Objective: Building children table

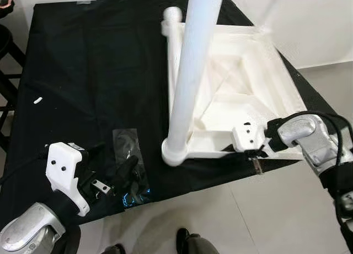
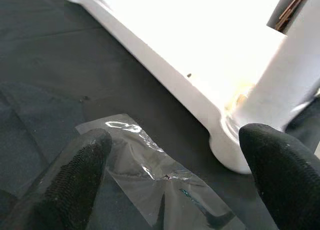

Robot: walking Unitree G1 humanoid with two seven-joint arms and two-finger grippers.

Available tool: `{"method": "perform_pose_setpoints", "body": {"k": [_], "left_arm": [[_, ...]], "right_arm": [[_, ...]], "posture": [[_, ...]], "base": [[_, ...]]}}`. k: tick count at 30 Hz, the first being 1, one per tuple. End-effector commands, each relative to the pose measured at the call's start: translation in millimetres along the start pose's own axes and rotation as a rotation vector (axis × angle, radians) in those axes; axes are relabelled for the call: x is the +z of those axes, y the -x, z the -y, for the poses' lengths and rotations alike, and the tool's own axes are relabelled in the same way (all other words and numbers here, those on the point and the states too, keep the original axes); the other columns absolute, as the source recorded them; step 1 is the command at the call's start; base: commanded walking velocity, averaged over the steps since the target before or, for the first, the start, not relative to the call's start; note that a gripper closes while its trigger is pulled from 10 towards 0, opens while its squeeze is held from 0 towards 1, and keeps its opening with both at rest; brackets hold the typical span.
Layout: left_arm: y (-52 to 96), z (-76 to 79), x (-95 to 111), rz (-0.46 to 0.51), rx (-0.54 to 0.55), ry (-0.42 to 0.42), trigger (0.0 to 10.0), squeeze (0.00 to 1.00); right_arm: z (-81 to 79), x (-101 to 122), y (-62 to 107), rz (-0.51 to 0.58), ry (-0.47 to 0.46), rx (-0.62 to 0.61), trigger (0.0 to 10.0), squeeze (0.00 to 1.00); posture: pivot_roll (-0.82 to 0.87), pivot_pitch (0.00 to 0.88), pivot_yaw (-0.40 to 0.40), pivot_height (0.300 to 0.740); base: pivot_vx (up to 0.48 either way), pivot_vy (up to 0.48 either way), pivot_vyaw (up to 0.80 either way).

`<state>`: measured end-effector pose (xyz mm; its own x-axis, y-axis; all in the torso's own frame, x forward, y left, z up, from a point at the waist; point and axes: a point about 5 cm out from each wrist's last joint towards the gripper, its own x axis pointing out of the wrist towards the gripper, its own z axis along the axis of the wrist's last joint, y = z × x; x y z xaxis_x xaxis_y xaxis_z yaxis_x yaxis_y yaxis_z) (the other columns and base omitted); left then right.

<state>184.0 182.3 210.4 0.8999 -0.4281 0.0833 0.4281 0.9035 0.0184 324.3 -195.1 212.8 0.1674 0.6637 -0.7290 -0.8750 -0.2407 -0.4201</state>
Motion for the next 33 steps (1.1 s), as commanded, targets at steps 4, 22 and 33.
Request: {"method": "perform_pose_setpoints", "body": {"k": [4, 22, 33], "left_arm": [[3.5, 2.9, 0, -0.016, -0.01, 0.006, 10.0, 0.0], [1.1, 5.3, 0, -0.004, -0.012, 0.009, 10.0, 0.0], [3.3, 1.3, 8, 0.068, -0.054, 0.027, 10.0, 0.0]], "right_arm": [[6.1, 1, 0.7, -0.098, 0.169, 0.034, 0.0, 0.0], [-2.0, 29, 47.3, 0.225, -0.182, -0.037, 10.0, 1.0], [5.2, 47, 35.8, 0.538, -0.238, -0.2, 10.0, 0.34]], "posture": [[0.01, 0.306, -0.091, 0.74], [0.01, 0.294, -0.1, 0.74], [0.01, 0.271, -0.093, 0.74]], "base": [[0.0, 0.0, 0.0], [0.0, 0.0, 0.0], [0.0, 0.0, 0.0]]}}
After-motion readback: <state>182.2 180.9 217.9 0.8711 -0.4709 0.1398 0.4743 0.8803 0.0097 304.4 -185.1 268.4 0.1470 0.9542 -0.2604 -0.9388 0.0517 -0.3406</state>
